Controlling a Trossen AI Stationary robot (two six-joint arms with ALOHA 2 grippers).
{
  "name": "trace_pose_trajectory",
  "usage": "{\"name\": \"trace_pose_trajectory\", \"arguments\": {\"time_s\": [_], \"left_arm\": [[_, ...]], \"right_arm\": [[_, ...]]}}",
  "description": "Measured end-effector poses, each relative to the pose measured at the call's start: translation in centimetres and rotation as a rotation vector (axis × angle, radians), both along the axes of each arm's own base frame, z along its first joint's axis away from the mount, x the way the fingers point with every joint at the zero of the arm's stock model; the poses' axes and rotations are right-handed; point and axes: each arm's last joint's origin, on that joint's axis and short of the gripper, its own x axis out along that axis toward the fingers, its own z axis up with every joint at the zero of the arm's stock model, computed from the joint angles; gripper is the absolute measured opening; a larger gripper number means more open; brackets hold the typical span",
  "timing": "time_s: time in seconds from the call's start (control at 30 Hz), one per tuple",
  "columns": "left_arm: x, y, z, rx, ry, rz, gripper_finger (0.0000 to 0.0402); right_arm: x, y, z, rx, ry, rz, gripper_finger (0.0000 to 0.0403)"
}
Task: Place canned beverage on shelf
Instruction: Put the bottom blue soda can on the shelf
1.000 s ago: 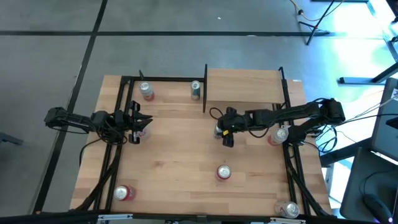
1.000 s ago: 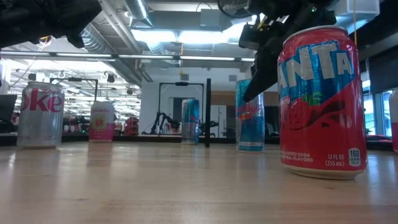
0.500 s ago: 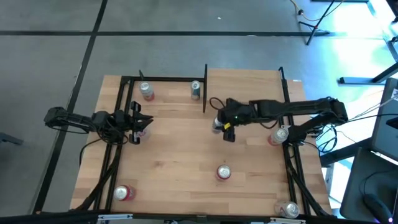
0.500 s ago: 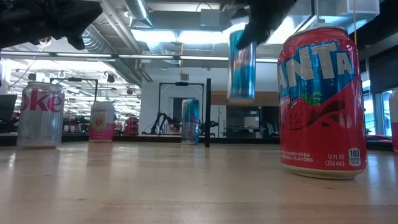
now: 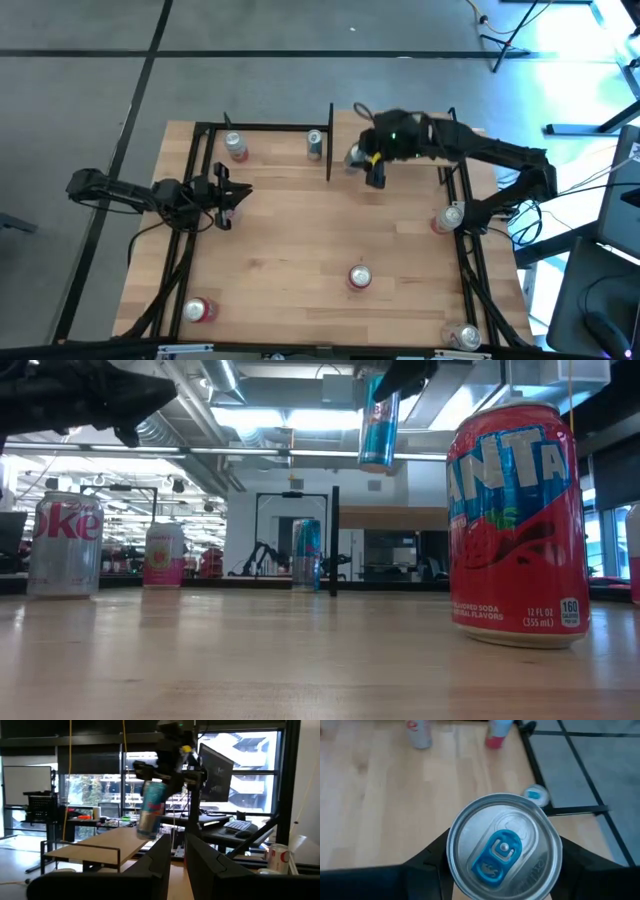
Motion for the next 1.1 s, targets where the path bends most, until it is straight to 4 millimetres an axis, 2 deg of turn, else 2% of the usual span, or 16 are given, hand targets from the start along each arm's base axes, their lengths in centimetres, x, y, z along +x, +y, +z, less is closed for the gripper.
{"name": "trace_pose_trajectory", "arguments": {"time_s": [0.3,0.43,0.6,0.73,0.9,1.1], "left_arm": [[1.4,-0.1,1.2,0.035,0.071,0.044,0.0048],[1.9,0.2,1.6,0.065,0.094,0.077,0.0048],[2.2,0.7,1.5,0.071,0.111,0.120,0.0048],[2.2,1.1,1.6,0.123,0.123,0.163,0.0048],[2.1,1.5,1.7,0.209,0.143,0.208,0.0048],[2.1,1.8,1.8,0.278,0.148,0.226,0.0048]], "right_arm": [[-0.5,-4.8,1.3,-0.013,-0.023,-0.042,0.0208],[0.3,-7.1,1.4,0.014,0.011,-0.038,0.0209],[1.7,-9.9,0.4,0.037,0.112,-0.029,0.0209],[2.2,-11.9,0.1,-0.004,0.159,-0.005,0.0209],[2.0,-13.3,-0.2,0.007,0.127,0.074,0.0209],[1.9,-14.0,0.0,0.003,0.079,0.089,0.0209]]}}
